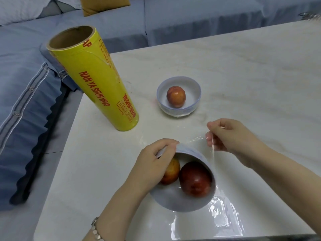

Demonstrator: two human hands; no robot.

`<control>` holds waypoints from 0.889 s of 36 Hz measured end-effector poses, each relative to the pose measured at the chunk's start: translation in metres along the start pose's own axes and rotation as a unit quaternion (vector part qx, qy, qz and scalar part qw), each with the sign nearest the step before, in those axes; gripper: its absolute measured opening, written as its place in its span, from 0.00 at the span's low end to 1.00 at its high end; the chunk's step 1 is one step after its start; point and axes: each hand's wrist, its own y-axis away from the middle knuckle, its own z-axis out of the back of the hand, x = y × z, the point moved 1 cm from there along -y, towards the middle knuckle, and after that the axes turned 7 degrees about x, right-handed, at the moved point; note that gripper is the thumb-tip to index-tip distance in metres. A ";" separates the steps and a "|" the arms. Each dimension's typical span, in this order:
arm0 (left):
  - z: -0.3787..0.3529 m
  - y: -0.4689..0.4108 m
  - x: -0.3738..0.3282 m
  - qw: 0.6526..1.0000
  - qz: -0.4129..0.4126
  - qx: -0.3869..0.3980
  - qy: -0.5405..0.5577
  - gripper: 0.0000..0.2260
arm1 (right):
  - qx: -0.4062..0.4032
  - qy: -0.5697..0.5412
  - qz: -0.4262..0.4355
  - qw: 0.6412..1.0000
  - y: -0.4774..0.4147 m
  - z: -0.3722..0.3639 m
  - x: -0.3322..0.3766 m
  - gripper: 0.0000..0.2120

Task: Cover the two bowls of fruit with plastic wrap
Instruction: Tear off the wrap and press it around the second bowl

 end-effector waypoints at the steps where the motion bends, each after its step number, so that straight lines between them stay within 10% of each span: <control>1: 0.000 0.001 0.000 1.000 0.000 -0.003 -0.003 0.09 | 0.019 0.007 -0.014 1.000 0.000 0.000 0.000 0.13; 10: -0.001 0.002 -0.007 0.998 -0.034 0.041 -0.032 0.13 | 0.243 0.071 -0.174 0.952 -0.002 0.013 0.011 0.19; 16: -0.003 0.000 -0.010 0.996 -0.043 0.072 -0.041 0.13 | 0.263 0.172 -0.116 0.942 0.001 0.024 0.017 0.11; 23: 0.002 -0.003 -0.006 0.997 -0.040 0.064 -0.033 0.13 | 0.135 -0.047 -0.041 0.989 -0.006 0.007 -0.009 0.09; 32: 0.002 -0.008 -0.003 0.997 -0.032 0.064 -0.001 0.13 | 0.179 -0.301 -0.011 0.937 -0.005 -0.008 -0.022 0.19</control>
